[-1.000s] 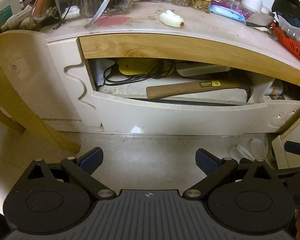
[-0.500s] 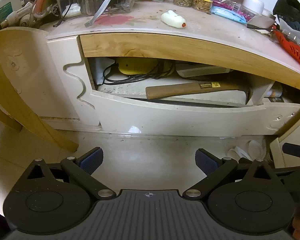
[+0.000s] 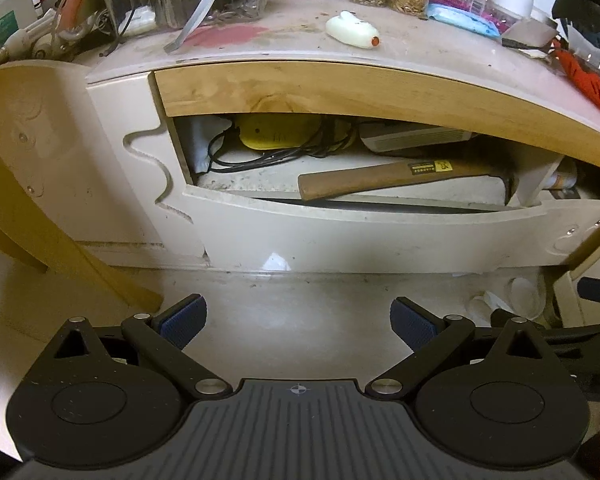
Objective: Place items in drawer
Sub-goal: 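Move both grippers toward the front of the closed white drawer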
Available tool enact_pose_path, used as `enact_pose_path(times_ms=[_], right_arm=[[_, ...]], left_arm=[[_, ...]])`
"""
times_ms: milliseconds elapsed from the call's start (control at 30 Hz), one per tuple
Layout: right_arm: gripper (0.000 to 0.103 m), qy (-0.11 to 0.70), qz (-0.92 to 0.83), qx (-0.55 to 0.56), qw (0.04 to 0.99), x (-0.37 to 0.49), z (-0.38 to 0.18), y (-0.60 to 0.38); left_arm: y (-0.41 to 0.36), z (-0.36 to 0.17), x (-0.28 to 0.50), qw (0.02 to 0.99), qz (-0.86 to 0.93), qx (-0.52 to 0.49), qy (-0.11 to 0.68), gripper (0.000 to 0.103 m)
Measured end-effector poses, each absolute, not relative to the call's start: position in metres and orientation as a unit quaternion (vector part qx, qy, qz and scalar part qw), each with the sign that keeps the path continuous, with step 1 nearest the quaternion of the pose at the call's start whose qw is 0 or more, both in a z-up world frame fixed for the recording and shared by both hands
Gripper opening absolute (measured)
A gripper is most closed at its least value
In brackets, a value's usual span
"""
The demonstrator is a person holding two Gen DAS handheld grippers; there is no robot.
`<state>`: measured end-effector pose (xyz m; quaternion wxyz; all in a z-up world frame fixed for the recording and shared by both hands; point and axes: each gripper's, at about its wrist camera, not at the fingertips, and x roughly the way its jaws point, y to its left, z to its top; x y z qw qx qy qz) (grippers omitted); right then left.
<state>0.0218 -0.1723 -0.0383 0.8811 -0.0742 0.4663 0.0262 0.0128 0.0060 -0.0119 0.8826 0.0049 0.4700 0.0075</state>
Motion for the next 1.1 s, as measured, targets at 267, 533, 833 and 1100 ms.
enact_pose_path(times_ms=[267, 533, 833, 1100], right_arm=[[0.103, 0.469, 0.025, -0.073, 0.88, 0.029, -0.041, -0.171], [0.103, 0.47, 0.018, -0.067, 0.88, 0.04, -0.047, -0.171], [0.103, 0.47, 0.007, -0.064, 0.88, 0.058, -0.058, -0.172], [0.103, 0.477, -0.002, -0.064, 0.877, 0.074, -0.071, -0.173]], left_arm=[[0.001, -0.019, 0.02, 0.88, 0.005, 0.027, 0.474, 0.101], [0.006, -0.029, 0.033, 0.877, 0.014, 0.016, 0.481, 0.101], [0.007, -0.042, 0.051, 0.873, 0.02, 0.024, 0.486, 0.091], [0.01, -0.051, 0.065, 0.875, 0.033, 0.011, 0.482, 0.091]])
